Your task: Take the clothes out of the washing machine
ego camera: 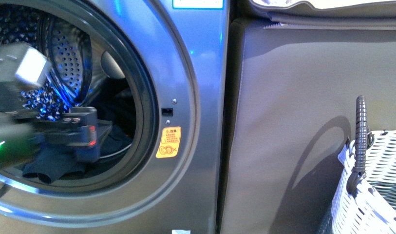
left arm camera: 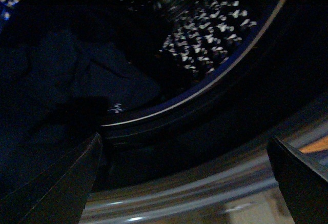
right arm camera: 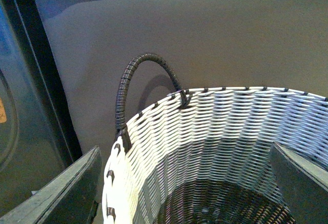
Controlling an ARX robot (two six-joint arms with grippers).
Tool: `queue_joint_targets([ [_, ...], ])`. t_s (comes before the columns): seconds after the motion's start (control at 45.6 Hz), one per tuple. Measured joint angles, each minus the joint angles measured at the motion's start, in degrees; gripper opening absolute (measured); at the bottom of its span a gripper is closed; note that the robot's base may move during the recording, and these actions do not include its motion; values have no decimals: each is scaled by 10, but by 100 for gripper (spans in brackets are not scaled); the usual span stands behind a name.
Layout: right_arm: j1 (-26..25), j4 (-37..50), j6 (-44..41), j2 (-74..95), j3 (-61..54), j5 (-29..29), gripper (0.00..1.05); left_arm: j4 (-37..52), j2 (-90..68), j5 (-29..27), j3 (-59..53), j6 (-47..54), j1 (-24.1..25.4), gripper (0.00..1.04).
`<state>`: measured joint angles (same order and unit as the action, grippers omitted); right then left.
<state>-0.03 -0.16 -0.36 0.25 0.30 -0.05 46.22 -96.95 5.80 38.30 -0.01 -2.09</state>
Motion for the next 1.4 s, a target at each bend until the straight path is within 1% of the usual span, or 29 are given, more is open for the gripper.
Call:
queue_joint_targets([
  [0.395,0,0,0,0,0,0,97,-56,-108,-19,124,24,5,98],
  [0.549,0,0,0,0,0,0,97,-92,-163,-41,197,31,2,98],
  [0.79,0,0,0,0,0,0,97,-141,-228,-54,293,33,2,98],
  [1.185,0,0,0,0,0,0,97,-219,-327,-54,439,28,20,98],
  [1.405,0,0,0,0,0,0,97,-263,-386,-72,521,13,31,98],
])
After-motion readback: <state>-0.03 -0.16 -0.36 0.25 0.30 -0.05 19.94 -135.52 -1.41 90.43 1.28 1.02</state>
